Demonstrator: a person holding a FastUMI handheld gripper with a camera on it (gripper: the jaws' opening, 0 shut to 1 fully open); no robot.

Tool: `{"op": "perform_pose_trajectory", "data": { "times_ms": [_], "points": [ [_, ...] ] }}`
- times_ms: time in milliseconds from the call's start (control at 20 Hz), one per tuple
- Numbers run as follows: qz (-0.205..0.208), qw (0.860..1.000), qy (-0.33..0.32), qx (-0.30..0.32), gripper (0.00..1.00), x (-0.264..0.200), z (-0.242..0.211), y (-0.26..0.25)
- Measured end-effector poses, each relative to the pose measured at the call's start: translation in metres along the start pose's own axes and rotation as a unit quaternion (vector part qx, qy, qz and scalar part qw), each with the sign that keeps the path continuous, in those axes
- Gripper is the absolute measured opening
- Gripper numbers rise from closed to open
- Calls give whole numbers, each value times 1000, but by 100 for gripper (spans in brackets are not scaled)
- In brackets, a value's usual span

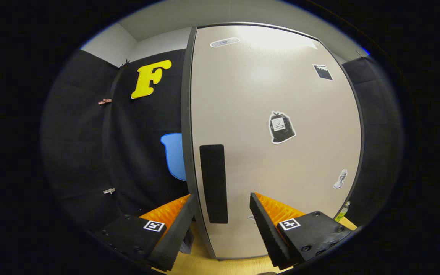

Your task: Open the shoe cabinet door, grab the shoes and put them into the shoe cabinet, then close the shoe cabinet door.

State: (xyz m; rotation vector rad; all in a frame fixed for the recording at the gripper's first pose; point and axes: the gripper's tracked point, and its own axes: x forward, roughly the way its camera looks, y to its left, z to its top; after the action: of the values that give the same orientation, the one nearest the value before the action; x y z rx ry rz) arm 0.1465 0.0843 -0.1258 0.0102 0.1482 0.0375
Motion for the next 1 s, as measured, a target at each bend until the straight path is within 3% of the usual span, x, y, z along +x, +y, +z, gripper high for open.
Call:
{"op": "perform_pose_trajectory", "data": {
  "times_ms": [50, 150, 250, 300, 450, 500, 550, 750, 1000],
  "points": [
    [-3, 1000, 2, 1, 92, 7, -3, 0],
    [-12, 1000, 7, -1, 77, 22, -9, -1],
    [-26, 1000, 4, -13, 72, 18, -8, -3],
    [-14, 1000, -1, -15, 69, 19, -7, 4],
    [-33, 999, 2, -26, 36, 22, -10, 3],
    [-34, 999, 5, -18, 36, 23, -10, 3],
    [-37, 999, 7, -12, 30, 21, -9, 3],
    [-39, 999, 17, -16, 30, 17, -11, 3],
    [-12, 1000, 23, -13, 30, -5, -8, 8]
  ]
}}
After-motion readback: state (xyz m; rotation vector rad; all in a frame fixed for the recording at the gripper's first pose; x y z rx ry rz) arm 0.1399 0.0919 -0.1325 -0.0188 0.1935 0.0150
